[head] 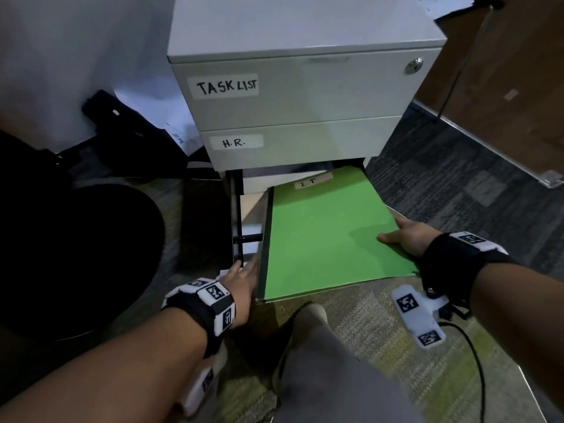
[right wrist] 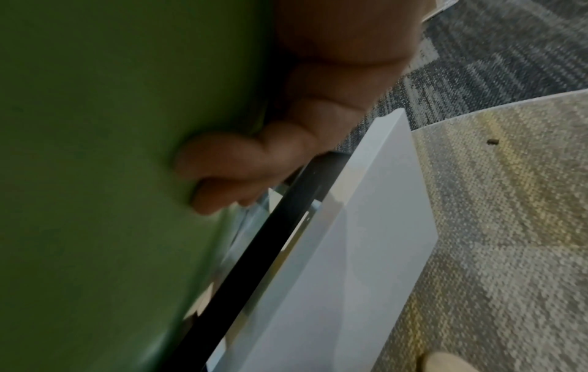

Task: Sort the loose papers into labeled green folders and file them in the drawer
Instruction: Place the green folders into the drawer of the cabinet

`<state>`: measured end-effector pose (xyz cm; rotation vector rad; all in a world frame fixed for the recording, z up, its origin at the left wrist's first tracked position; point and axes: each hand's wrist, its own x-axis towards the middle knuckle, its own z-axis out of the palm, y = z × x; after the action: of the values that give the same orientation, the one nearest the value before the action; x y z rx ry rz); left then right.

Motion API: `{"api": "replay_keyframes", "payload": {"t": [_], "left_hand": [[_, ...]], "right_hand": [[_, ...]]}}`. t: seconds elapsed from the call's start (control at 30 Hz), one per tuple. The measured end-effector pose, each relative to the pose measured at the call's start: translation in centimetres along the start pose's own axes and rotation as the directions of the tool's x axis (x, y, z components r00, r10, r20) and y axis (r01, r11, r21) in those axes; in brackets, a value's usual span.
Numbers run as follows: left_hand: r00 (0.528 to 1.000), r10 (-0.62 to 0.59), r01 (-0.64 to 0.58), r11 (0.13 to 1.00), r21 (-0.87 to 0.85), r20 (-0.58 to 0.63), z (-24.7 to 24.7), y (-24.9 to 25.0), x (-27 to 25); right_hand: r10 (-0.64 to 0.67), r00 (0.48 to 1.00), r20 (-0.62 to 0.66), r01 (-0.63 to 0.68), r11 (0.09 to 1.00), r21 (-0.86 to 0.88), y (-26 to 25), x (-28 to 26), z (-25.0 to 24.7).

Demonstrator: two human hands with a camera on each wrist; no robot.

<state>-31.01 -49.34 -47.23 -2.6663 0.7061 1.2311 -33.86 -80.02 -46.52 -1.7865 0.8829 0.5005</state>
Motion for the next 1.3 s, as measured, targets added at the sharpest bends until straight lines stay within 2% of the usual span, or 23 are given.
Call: {"api": "replay_keyframes", "payload": {"t": [0.13,0.2,0.3,0.37,0.43,0.5,0.6,0.77,0.83,0.87,0.97,1.07,1.2,1.27,1.3], "left_hand": [[0.993,0.014,-0.015,1.0,0.007,0.113,0.5,-1.2,2.0],[0.998,-0.006,0.007,1.0,-0.015,0.066,0.7,-1.0,2.2],[0.998,-0.02,0.018,0.999,-0.028,-0.056,0.4,-0.7,1.5],[0.999,0.032,-0.03,0.999,0.044,-0.038,0.1,-0.6,0.9],[0.998,0.057,-0.056,0.995,0.082,-0.005,-0.2,-1.1,0.9],[0.996,0.075,-0.075,0.997,-0.002,0.042,0.2,-1.7,1.5],[0.996,0.079,-0.07,0.983,-0.171,0.049,0.8,-1.9,2.0],[0.993,0.095,-0.079,0.976,-0.203,0.067,1.4,-2.1,2.4],[0.989,0.119,-0.097,0.969,-0.227,0.086,1.6,-2.2,2.3],[0.988,0.123,-0.097,0.965,-0.244,0.094,1.9,-2.2,2.3],[0.986,0.12,-0.088,0.963,-0.256,0.113,2.6,-2.0,2.1],[0.985,0.127,-0.09,0.957,-0.276,0.12,3.1,-1.9,2.0],[0.986,0.121,-0.084,0.955,-0.286,0.114,3.2,-1.9,1.8],[0.987,0.114,-0.074,0.952,-0.296,0.118,3.1,-1.9,1.8],[0.985,0.117,-0.073,0.949,-0.307,0.126,3.0,-1.9,1.7]], "right_hand": [[0.002,0.998,0.07,0.007,0.991,-0.133,-0.8,2.8,0.5],[0.005,0.994,0.105,0.011,0.988,-0.155,-1.1,4.0,0.5],[-0.005,0.988,0.155,0.016,0.997,-0.072,-1.9,4.3,0.4],[-0.057,0.987,0.15,0.066,0.996,-0.054,-2.0,4.4,0.3],[-0.088,0.99,0.109,0.095,0.994,-0.061,-2.0,5.3,0.6],[-0.084,0.995,0.062,0.09,0.991,-0.095,-2.3,6.3,1.5],[-0.043,0.999,-0.001,0.042,0.995,-0.092,-3.4,8.2,3.2],[-0.099,0.982,-0.159,0.094,0.995,-0.04,-5.2,12.1,5.3],[-0.069,0.977,-0.203,0.05,0.994,-0.095,-6.0,13.1,5.3],[-0.031,0.982,-0.185,0.006,0.991,-0.133,-6.4,13.8,5.3],[0.043,0.985,-0.167,-0.105,0.919,-0.379,-6.9,15.5,5.5],[0.03,0.973,-0.229,-0.165,0.786,-0.596,-5.9,17.1,5.1],[0.049,0.973,-0.227,-0.197,0.691,-0.695,-4.5,18.7,4.4],[0.138,0.968,-0.208,-0.248,0.607,-0.755,-4.6,18.8,4.2],[0.148,0.967,-0.209,-0.255,0.631,-0.732,-4.6,18.9,4.1]]}}
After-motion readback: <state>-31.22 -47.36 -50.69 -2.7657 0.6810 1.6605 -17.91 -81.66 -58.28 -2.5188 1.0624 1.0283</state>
